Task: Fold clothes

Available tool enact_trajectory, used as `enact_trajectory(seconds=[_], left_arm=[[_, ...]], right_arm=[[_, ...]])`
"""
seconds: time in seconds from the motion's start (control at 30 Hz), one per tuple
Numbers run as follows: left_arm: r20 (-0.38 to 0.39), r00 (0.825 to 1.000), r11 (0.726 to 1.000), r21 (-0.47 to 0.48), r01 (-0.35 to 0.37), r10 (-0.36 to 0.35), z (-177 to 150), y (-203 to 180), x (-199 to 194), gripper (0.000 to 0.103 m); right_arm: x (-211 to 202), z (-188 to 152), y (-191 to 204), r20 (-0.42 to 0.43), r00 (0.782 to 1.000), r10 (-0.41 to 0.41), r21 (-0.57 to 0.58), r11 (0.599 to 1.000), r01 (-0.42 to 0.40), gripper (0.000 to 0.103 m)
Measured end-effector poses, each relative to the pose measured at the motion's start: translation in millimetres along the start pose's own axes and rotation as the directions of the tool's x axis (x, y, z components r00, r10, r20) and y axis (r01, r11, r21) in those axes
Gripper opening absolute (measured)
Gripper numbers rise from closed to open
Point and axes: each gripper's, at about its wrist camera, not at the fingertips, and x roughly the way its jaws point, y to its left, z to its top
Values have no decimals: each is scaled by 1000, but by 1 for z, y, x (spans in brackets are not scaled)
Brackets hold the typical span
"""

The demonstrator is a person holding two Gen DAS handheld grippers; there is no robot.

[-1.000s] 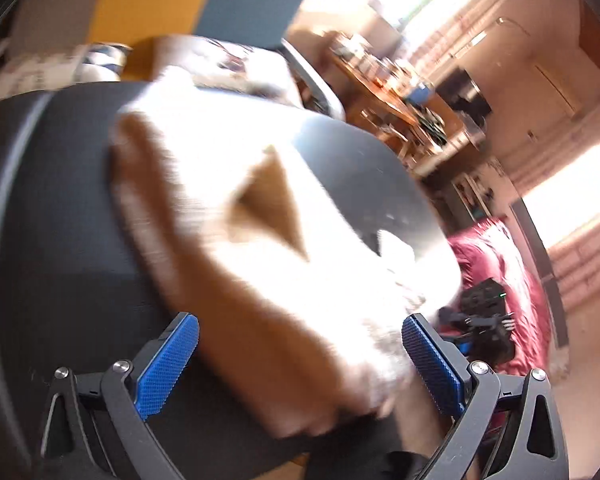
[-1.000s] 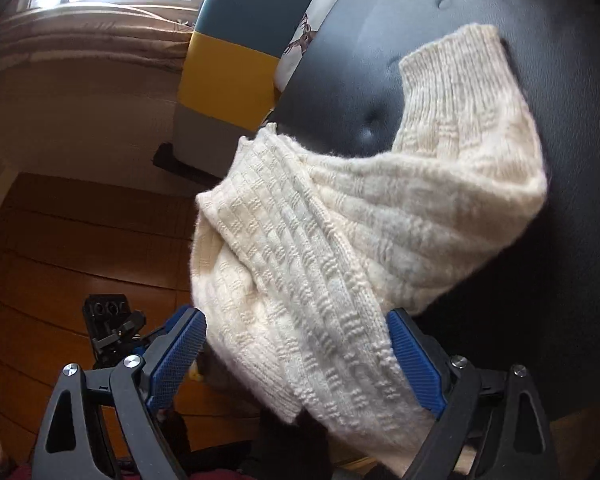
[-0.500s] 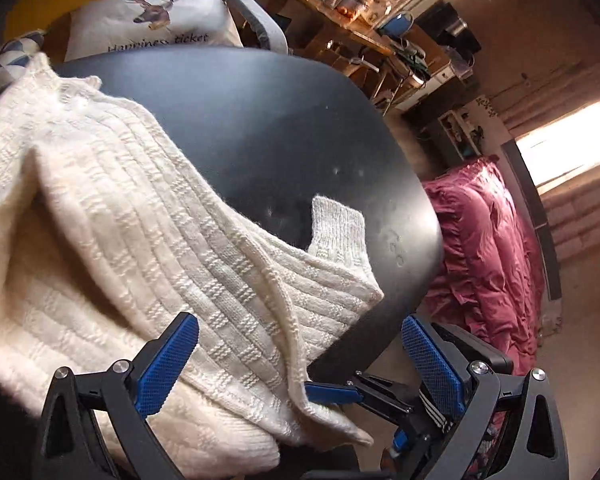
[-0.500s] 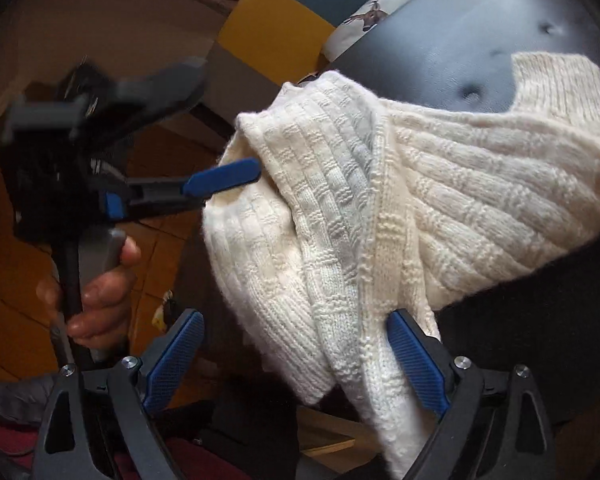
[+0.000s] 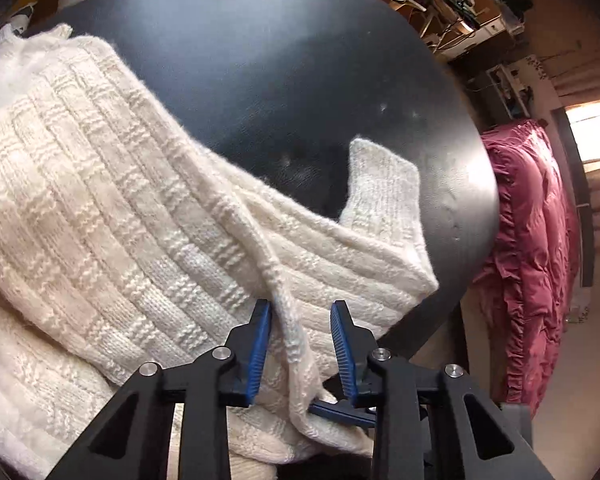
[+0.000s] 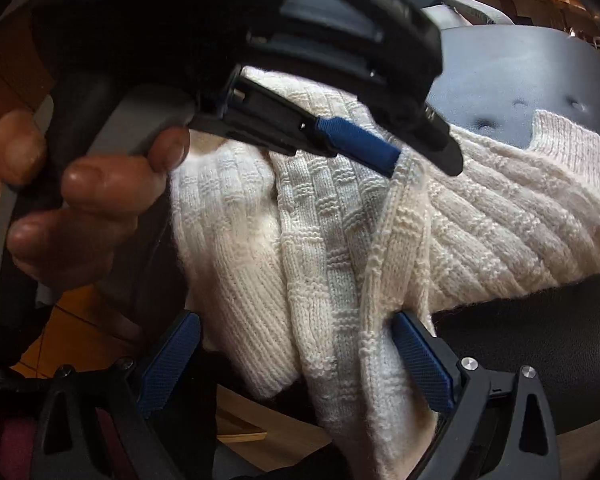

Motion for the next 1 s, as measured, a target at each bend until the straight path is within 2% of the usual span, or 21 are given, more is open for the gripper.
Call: enact_trajectory(seconds=[0.13, 0.2, 0.23, 0.27, 0.33, 0.43, 0.5, 0.63, 0.67, 0.73, 0.87, 0.93, 1.0], left_arm=[[-20, 1000, 999, -43, 7, -8, -1, 8, -4, 31], [17, 1000, 1000, -23, -2, 2, -4, 8, -10, 17], [37, 999, 1000, -6, -7, 7, -7, 7, -15, 7], [59, 998, 1000, 11, -12, 11, -9, 6, -19, 7], [104, 994, 999, 7, 35, -36, -16, 15, -35, 6], [179, 976, 992, 7, 125, -124, -28, 38, -66, 6], [244, 956, 986, 18, 164, -163, -40, 59, -92, 6], [386, 893, 971, 46, 234, -233, -71, 106, -150, 6], [418, 873, 966, 51, 253, -251, -79, 118, -164, 6], [498, 828, 961, 43, 272, -256, -97, 152, -202, 6], [647, 750, 964, -89, 252, -136, -135, 238, -260, 6], [674, 737, 952, -199, 232, -38, -155, 283, -268, 6], [657, 752, 933, -305, 189, 63, -174, 321, -261, 6]], right_arm=[[0, 2, -4, 6, 1000, 0, -4, 1000, 0, 100], [0, 4, -3, 1, 1000, -14, -15, 1000, 14, 100], [-1, 6, -3, -5, 1000, -16, -16, 1000, 16, 100], [-4, 9, -3, -10, 1000, -14, -7, 1000, 13, 100], [-16, 15, -6, 8, 1000, 24, 27, 999, -24, 100], [-48, 27, -15, 100, 986, 135, 85, 986, -143, 100], [-68, 35, -26, 181, 964, 196, 130, 967, -221, 100], [-79, 55, -45, 300, 933, 199, 236, 932, -275, 100], [-78, 61, -51, 321, 928, 188, 272, 921, -280, 100], [-69, 71, -56, 315, 940, 132, 315, 919, -235, 100], [-39, 98, -52, 226, 974, 24, 354, 929, -105, 100], [-26, 105, -47, 176, 984, -29, 349, 936, -35, 100], [-12, 119, -36, 153, 988, -28, 320, 947, -23, 100]])
